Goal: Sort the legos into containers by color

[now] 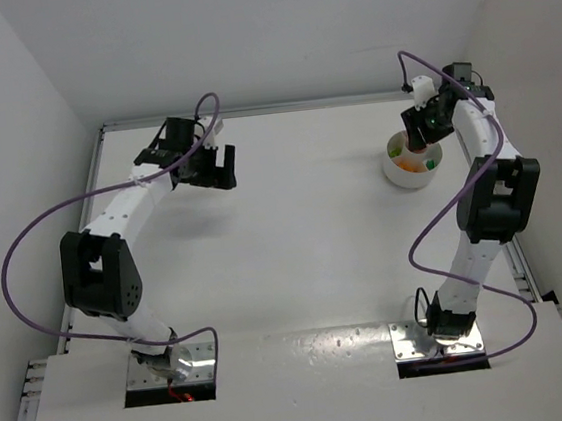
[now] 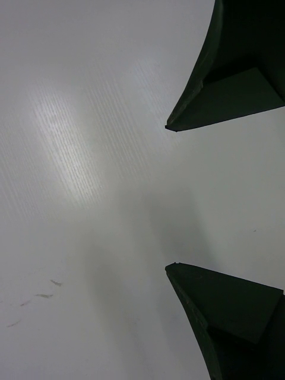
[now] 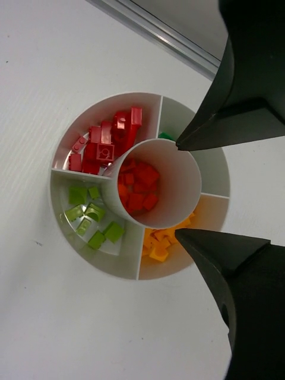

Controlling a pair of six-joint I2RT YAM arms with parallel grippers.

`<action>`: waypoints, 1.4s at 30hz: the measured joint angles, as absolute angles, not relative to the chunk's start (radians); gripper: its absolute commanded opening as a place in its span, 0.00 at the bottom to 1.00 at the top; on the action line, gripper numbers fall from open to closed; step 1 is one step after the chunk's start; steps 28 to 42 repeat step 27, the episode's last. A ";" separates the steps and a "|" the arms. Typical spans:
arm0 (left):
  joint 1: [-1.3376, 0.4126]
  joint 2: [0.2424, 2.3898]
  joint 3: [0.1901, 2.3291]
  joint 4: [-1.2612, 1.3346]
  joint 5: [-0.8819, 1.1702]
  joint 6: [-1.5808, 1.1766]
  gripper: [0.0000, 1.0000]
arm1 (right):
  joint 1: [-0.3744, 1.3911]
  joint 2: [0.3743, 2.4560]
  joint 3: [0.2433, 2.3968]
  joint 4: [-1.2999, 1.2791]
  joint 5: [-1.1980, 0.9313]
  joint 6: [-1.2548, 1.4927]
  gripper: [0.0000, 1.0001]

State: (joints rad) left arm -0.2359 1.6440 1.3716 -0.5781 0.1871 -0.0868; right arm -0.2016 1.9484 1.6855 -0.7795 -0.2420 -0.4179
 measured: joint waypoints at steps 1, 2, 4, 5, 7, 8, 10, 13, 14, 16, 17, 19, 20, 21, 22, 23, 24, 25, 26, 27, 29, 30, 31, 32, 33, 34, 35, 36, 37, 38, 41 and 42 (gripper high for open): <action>-0.236 1.645 1.375 -0.579 0.184 -0.087 1.00 | -0.202 1.948 1.686 -0.779 -0.242 -0.419 0.57; -0.236 1.647 1.380 -0.583 0.179 -0.087 1.00 | -0.202 1.948 1.686 -0.780 -0.246 -0.419 0.59; -0.236 1.648 1.389 -0.587 0.170 -0.087 1.00 | -0.202 1.948 1.688 -0.785 -0.263 -0.418 0.62; -0.235 1.649 1.396 -0.590 0.164 -0.087 1.00 | -0.202 1.948 1.694 -0.793 -0.284 -0.412 0.67; -0.230 1.650 1.403 -0.590 0.159 -0.086 1.00 | -0.202 1.938 1.701 -0.797 -0.327 -0.398 0.70; -0.226 1.650 1.404 -0.590 0.160 -0.086 1.00 | -0.202 1.925 1.702 -0.801 -0.354 -0.389 0.75; -0.205 1.655 1.405 -0.590 0.160 -0.086 1.00 | -0.202 1.872 1.692 -0.805 -0.405 -0.366 0.79; -0.155 1.658 1.403 -0.592 0.170 -0.086 1.00 | -0.208 1.732 1.611 -0.786 -0.451 -0.348 0.87; -0.133 1.658 1.398 -0.588 0.172 -0.086 1.00 | -0.210 1.682 1.569 -0.767 -0.462 -0.342 0.91; -0.094 1.657 1.375 -0.582 0.174 -0.086 1.00 | -0.222 1.584 1.485 -0.756 -0.481 -0.329 0.94; -0.074 1.657 1.358 -0.580 0.172 -0.082 1.00 | -0.229 1.549 1.443 -0.739 -0.489 -0.323 0.97; -0.046 1.655 1.320 -0.581 0.164 -0.078 1.00 | -0.244 1.509 1.370 -0.723 -0.507 -0.307 0.99; -0.035 1.654 1.306 -0.583 0.162 -0.076 1.00 | -0.250 1.502 1.340 -0.716 -0.513 -0.301 0.99; -0.026 1.653 1.292 -0.585 0.160 -0.074 1.00 | -0.255 1.502 1.312 -0.707 -0.520 -0.290 0.99; -0.020 1.651 1.280 -0.586 0.159 -0.071 1.00 | -0.261 1.505 1.288 -0.704 -0.524 -0.282 0.99; -0.018 1.646 1.269 -0.584 0.158 -0.070 1.00 | -0.265 1.508 1.271 -0.704 -0.526 -0.276 0.99; -0.018 1.636 1.258 -0.585 0.157 -0.068 1.00 | -0.267 1.509 1.260 -0.702 -0.528 -0.269 0.99; -0.018 1.624 1.249 -0.582 0.157 -0.067 1.00 | -0.268 1.509 1.254 -0.697 -0.530 -0.266 0.99; -0.018 1.605 1.235 -0.574 0.158 -0.064 1.00 | -0.269 1.509 1.252 -0.688 -0.533 -0.262 0.99; -0.018 1.587 1.225 -0.571 0.158 -0.064 1.00 | -0.270 1.509 1.251 -0.680 -0.535 -0.260 0.99; -0.018 1.587 1.225 -0.571 0.158 -0.064 1.00 | -0.270 1.509 1.251 -0.680 -0.535 -0.260 0.99; -0.018 1.587 1.225 -0.571 0.158 -0.064 1.00 | -0.270 1.509 1.251 -0.680 -0.535 -0.260 0.99; -0.018 1.587 1.225 -0.571 0.158 -0.064 1.00 | -0.270 1.509 1.251 -0.680 -0.535 -0.260 0.99; -0.018 1.587 1.225 -0.571 0.158 -0.064 1.00 | -0.270 1.509 1.251 -0.680 -0.535 -0.260 0.99; -0.018 1.587 1.225 -0.571 0.158 -0.064 1.00 | -0.270 1.509 1.251 -0.680 -0.535 -0.260 0.99; -0.018 1.587 1.225 -0.571 0.158 -0.064 1.00 | -0.270 1.509 1.251 -0.680 -0.535 -0.260 0.99; -0.018 1.587 1.225 -0.571 0.158 -0.064 1.00 | -0.270 1.509 1.251 -0.680 -0.535 -0.260 0.99; -0.018 1.587 1.225 -0.571 0.158 -0.064 1.00 | -0.270 1.509 1.251 -0.680 -0.535 -0.260 0.99; -0.018 1.587 1.225 -0.571 0.158 -0.064 1.00 | -0.270 1.509 1.251 -0.680 -0.535 -0.260 0.99; -0.018 1.587 1.225 -0.571 0.158 -0.064 1.00 | -0.270 1.509 1.251 -0.680 -0.535 -0.260 0.99; -0.018 1.587 1.225 -0.571 0.158 -0.064 1.00 | -0.270 1.509 1.251 -0.680 -0.535 -0.260 0.99; -0.018 1.587 1.225 -0.571 0.158 -0.064 1.00 | -0.270 1.509 1.251 -0.680 -0.535 -0.260 0.99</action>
